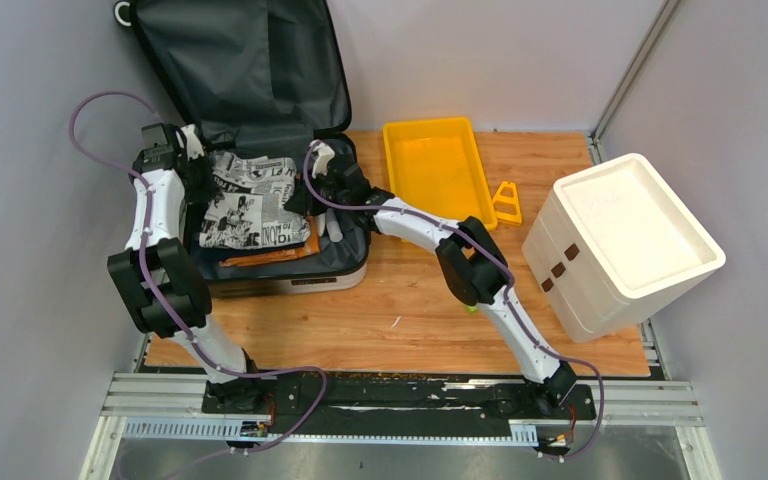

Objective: Open, take out, and arrange the luggage

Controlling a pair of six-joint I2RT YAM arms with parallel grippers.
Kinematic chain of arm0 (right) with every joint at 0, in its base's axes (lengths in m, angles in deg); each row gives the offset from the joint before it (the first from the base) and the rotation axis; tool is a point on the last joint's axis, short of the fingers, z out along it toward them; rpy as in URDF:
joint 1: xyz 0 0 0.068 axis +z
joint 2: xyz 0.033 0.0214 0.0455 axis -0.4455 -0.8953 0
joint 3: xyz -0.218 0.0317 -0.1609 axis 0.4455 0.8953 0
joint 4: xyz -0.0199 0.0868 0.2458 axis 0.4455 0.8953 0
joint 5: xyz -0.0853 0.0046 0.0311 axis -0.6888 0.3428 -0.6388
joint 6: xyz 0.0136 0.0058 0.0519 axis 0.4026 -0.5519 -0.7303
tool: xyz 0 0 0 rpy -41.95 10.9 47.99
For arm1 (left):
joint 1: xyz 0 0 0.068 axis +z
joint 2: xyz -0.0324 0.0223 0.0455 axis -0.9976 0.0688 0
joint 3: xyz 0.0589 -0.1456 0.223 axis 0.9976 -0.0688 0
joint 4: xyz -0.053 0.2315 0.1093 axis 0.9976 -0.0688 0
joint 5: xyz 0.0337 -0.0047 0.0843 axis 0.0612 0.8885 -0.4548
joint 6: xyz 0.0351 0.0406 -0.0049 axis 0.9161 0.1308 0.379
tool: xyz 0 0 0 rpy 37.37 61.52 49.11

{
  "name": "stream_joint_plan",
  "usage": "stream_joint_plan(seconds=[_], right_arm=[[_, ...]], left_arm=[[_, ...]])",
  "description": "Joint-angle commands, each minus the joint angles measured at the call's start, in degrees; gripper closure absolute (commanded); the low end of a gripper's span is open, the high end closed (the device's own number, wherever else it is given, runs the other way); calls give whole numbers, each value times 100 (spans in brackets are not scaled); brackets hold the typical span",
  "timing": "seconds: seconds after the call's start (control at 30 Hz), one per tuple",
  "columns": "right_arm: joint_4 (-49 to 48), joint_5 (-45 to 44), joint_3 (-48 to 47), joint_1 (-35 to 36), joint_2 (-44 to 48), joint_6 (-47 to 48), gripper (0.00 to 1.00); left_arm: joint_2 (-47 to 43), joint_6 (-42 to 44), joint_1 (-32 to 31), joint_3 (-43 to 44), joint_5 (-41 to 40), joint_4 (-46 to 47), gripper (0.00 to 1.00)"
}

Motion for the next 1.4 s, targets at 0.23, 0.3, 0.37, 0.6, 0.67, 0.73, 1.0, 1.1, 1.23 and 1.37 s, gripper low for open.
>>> stream_joint_plan(seconds=[0.23, 0.3, 0.37, 0.6, 0.67, 0.73, 1.0, 1.1, 1.23, 1.37], right_arm=[[-333, 4, -52, -62, 587, 138, 100], [-200, -53, -48, -96, 678, 139, 100], [-113, -132, 72, -135, 866, 188, 100], [-148, -228, 902, -385, 1371, 387, 100], [-172, -154, 1089, -470, 1409, 402, 100], [-213, -116, 1251, -532, 1432, 479, 100], [-230, -15, 1450, -789, 1283, 785, 100], [-202, -9, 1432, -814, 1215, 875, 100], [-160, 33, 1382, -818, 1155, 876, 100], [-153, 68, 1352, -818, 1144, 847, 100]], left_arm=[[-176, -239, -15, 55, 206, 195, 100], [-242, -346, -15, 38, 231, 160, 100], [-344, -542, -27, -78, 396, 206, 100], [-421, -888, -207, -578, 698, 624, 100], [-326, -976, -216, -700, 935, 767, 100], [-246, -1066, -217, -845, 1161, 981, 100], [-172, -490, -206, -824, 776, 840, 32], [-202, -335, -177, -816, 899, 853, 22], [-9, -297, -173, -755, 1299, 895, 15], [124, -253, -169, -837, 1480, 924, 14]])
